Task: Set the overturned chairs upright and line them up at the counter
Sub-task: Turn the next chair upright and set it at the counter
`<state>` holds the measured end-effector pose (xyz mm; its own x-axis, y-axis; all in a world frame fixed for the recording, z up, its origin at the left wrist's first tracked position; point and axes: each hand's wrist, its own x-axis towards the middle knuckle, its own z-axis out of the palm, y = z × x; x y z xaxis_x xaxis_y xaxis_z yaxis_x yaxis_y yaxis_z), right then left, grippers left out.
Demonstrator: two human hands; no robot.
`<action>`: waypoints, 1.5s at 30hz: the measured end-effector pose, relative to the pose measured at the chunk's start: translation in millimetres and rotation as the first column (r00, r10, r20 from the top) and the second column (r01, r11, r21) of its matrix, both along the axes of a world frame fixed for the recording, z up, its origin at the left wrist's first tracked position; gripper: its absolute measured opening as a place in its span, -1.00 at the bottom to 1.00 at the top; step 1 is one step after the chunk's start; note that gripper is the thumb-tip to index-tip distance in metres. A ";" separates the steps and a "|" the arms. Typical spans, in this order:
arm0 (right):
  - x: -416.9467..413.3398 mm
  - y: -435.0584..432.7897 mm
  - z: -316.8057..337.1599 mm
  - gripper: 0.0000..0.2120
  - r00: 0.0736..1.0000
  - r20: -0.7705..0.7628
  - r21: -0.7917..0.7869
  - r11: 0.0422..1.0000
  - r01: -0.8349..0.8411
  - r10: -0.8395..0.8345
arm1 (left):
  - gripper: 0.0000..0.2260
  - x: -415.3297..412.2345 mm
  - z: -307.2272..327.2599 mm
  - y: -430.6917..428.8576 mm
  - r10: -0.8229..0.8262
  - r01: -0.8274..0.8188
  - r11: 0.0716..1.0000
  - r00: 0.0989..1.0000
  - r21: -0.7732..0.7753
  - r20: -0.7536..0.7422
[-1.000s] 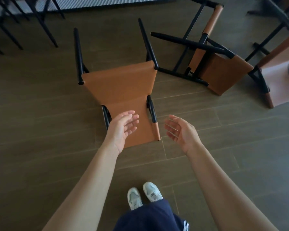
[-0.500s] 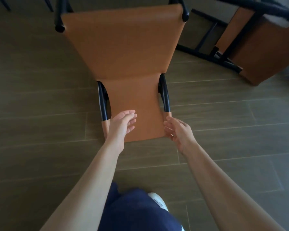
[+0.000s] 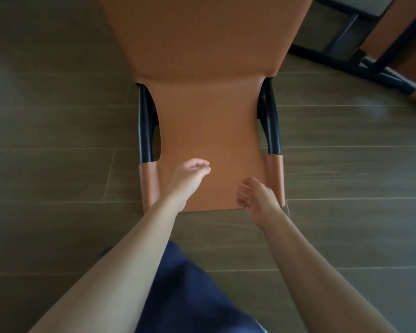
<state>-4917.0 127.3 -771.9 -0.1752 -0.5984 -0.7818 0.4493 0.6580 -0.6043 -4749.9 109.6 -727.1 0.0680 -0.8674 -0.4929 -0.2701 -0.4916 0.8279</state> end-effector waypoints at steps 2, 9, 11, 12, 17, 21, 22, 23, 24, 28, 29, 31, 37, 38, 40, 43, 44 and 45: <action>4.4 -7.0 -20.6 -0.90 1.000 0.023 0.004 1.000 0.014 -0.014 | -0.87 1.2 -17.6 -8.2 -0.080 0.080 0.997 0.995 -0.008 0.054; 17.1 -12.5 -63.0 -0.91 0.998 0.056 0.086 0.996 -0.003 -0.002 | -0.83 2.3 -50.3 -11.7 -0.107 0.116 0.990 0.988 -0.078 0.110; 18.2 -9.1 -68.9 -0.89 0.997 0.071 0.107 0.994 0.001 -0.009 | -0.83 2.5 -55.5 -7.7 -0.113 0.120 0.991 0.987 -0.055 0.111; 18.6 -7.8 -71.6 -0.88 0.997 0.081 0.118 0.993 0.007 -0.017 | -0.83 3.1 -58.0 -6.5 -0.116 0.122 0.992 0.986 -0.043 0.116; 19.2 1.3 -84.4 -0.70 0.981 0.167 0.173 0.983 0.065 -0.094 | -0.80 5.9 -67.6 -4.9 -0.121 0.126 0.992 0.981 -0.019 0.151; 20.2 10.7 -94.4 -0.66 0.966 0.186 0.220 0.966 0.135 -0.178 | -0.79 2.9 -73.0 -0.9 -0.133 0.138 0.990 0.978 -0.019 0.159; 21.5 13.3 -96.3 -0.72 0.964 0.177 0.220 0.963 0.159 -0.200 | -0.79 2.1 -75.1 0.8 -0.143 0.149 0.989 0.975 -0.023 0.168; 22.6 14.9 -100.8 -0.82 0.962 0.167 0.218 0.959 0.180 -0.218 | -0.78 1.5 -77.5 2.6 -0.157 0.165 0.986 0.971 -0.029 0.183; 24.4 16.0 -102.4 -0.91 0.955 0.174 0.220 0.955 0.200 -0.240 | -0.77 1.1 -80.3 4.2 -0.175 0.185 0.982 0.963 -0.035 0.204; 27.5 15.4 -105.7 -0.92 0.911 0.206 0.249 0.920 0.304 -0.357 | -0.74 3.1 -92.1 11.7 -0.249 0.265 0.964 0.926 -0.017 0.283; 27.1 14.3 -106.7 -0.83 0.898 0.218 0.269 0.908 0.320 -0.381 | -0.73 4.2 -94.5 13.1 -0.264 0.278 0.961 0.918 -0.005 0.295; 26.1 14.2 -108.4 -0.61 0.878 0.219 0.295 0.886 0.357 -0.426 | -0.72 6.3 -98.8 15.6 -0.283 0.294 0.956 0.906 0.014 0.315; 27.1 13.9 -114.2 -0.83 0.830 0.274 0.305 0.862 0.404 -0.486 | -0.71 9.9 -106.2 21.4 -0.283 0.301 0.954 0.891 0.004 0.354; 26.3 13.9 -116.0 -0.88 0.827 0.278 0.315 0.860 0.402 -0.489 | -0.71 10.5 -105.5 21.4 -0.277 0.300 0.954 0.892 -0.009 0.357; 24.3 15.7 -118.6 -0.90 0.828 0.288 0.342 0.859 0.380 -0.481 | -0.70 10.4 -104.2 21.1 -0.263 0.292 0.956 0.897 -0.030 0.355; 24.4 15.6 -118.8 -0.89 0.836 0.333 0.357 0.879 0.315 -0.435 | -0.70 9.0 -103.7 22.2 -0.275 0.305 0.952 0.890 -0.027 0.364; 25.5 14.7 -116.3 -0.88 0.830 0.358 0.356 0.884 0.303 -0.429 | -0.70 8.6 -103.9 23.3 -0.287 0.317 0.948 0.883 -0.019 0.371; 26.3 13.6 -113.9 -0.84 0.821 0.384 0.346 0.890 0.296 -0.422 | -0.70 8.5 -103.6 24.3 -0.300 0.328 0.945 0.876 -0.010 0.377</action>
